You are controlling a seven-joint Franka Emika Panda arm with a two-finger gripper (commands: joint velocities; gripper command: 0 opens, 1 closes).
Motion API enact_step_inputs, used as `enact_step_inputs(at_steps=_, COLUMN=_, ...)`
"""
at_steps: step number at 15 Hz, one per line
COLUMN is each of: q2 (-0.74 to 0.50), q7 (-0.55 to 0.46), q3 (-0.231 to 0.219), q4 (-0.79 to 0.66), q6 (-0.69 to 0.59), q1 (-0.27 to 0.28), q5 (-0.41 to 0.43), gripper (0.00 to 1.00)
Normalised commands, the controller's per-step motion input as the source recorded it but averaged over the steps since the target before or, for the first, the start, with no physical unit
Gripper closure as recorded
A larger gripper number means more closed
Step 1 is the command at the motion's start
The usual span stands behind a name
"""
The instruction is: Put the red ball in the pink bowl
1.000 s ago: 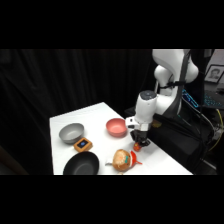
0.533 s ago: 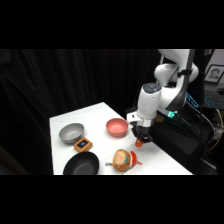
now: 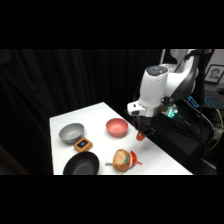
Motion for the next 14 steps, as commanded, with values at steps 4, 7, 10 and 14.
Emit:
enact_step_inputs(at_steps=4, q2=-0.33, q7=-0.24, q3=0.069, q4=0.03, q6=-0.27, q1=-0.168, q5=0.150, gripper=0.97)
enact_step_inputs(at_steps=7, q2=-0.24, q7=-0.21, q3=0.018, q4=0.01, q6=-0.19, q1=-0.157, q5=0.125, gripper=0.97)
enact_step_inputs(at_steps=10, q2=-0.19, q7=-0.19, q3=-0.034, q4=0.00, q6=-0.13, q1=-0.158, q5=0.114, gripper=0.98)
enact_step_inputs(at_steps=14, q2=-0.17, q7=-0.19, q3=-0.084, q4=0.00, q6=-0.09, q1=-0.167, q5=0.096, gripper=0.98)
